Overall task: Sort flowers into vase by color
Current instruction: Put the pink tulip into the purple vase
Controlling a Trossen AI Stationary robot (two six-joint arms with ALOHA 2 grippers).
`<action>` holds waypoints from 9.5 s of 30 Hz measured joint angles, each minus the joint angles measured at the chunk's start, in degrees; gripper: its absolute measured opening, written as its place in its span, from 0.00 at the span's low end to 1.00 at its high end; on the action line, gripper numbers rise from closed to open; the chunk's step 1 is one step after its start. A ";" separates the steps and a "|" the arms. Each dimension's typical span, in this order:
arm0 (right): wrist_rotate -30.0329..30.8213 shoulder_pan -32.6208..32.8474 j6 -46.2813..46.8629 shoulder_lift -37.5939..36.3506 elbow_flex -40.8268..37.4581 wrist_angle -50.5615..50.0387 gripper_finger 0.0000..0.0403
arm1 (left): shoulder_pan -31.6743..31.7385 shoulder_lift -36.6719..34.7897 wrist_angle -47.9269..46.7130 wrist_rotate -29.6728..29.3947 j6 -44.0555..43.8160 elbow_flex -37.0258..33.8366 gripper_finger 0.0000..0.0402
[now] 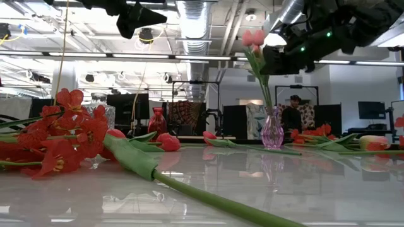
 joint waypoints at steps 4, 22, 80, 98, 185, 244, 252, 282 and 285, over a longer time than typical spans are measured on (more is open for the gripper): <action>0.01 0.89 1.89 -2.54 3.22 -11.70 0.55 | -0.01 0.00 -0.28 0.00 0.00 0.00 0.59; -11.50 11.20 13.07 -6.04 16.84 -44.62 0.56 | 0.00 -0.02 -5.06 4.15 -2.44 0.00 0.59; -10.40 33.03 16.45 3.36 16.95 -42.97 0.56 | 37.82 36.43 -35.20 19.16 51.52 16.55 0.45; -10.37 33.29 16.56 3.36 16.93 -42.93 0.56 | 35.13 36.63 -29.02 23.56 53.11 16.55 0.45; -9.17 32.71 13.07 19.39 16.92 -9.57 0.56 | 6.84 4.63 -21.94 12.78 39.34 17.75 0.00; -14.14 32.78 -26.23 37.02 38.06 13.70 0.07 | -8.75 7.45 -5.76 16.43 36.87 17.41 0.03; 1.58 35.77 -41.80 36.74 38.06 8.35 0.05 | -8.74 7.43 -14.46 14.75 28.49 17.42 0.31; 16.74 39.08 -97.01 36.63 38.11 -5.20 0.08 | -2.40 7.56 -12.16 15.93 -32.91 8.55 0.52; 16.73 39.12 -97.03 36.63 38.11 -5.20 0.07 | -0.44 7.58 -3.76 17.56 -36.10 4.20 0.52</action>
